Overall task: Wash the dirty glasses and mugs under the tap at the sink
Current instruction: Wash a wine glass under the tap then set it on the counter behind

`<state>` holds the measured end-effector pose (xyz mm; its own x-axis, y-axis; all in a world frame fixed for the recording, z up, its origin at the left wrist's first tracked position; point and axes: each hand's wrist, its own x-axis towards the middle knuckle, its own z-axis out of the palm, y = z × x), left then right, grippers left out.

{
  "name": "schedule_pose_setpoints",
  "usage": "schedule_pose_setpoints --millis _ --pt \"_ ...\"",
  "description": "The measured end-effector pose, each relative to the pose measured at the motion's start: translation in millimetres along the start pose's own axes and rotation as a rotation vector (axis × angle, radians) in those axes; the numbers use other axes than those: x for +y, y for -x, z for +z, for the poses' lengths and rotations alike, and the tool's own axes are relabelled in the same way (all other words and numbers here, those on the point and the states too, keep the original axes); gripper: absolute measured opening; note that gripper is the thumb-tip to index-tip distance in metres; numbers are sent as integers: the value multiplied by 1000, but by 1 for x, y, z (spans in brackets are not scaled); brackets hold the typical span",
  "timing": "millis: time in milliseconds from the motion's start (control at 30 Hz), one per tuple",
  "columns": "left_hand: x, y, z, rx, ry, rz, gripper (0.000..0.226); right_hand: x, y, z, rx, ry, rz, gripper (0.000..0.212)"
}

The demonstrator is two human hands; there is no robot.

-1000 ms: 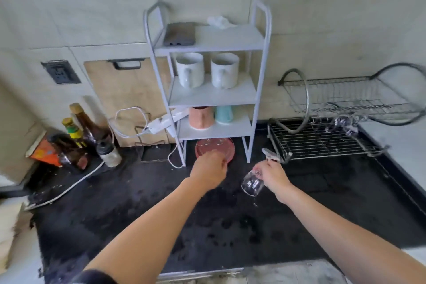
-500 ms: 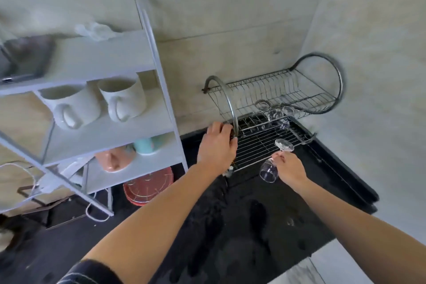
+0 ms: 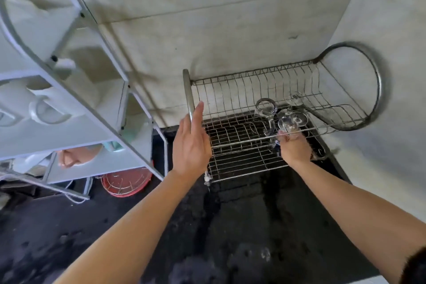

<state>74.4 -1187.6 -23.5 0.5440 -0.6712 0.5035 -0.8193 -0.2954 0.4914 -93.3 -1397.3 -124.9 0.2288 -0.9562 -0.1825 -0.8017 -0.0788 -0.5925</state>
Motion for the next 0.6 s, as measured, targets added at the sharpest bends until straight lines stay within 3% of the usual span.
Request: schedule_pose_setpoints --millis 267,433,600 --pt "2 0 3 34 -34 -34 50 22 -23 21 -54 79 -36 36" --pt "4 2 0 14 -47 -40 49 27 -22 18 -130 174 -126 49" --pt "4 3 -10 -92 -114 -47 47 27 2 8 -14 157 -176 47"
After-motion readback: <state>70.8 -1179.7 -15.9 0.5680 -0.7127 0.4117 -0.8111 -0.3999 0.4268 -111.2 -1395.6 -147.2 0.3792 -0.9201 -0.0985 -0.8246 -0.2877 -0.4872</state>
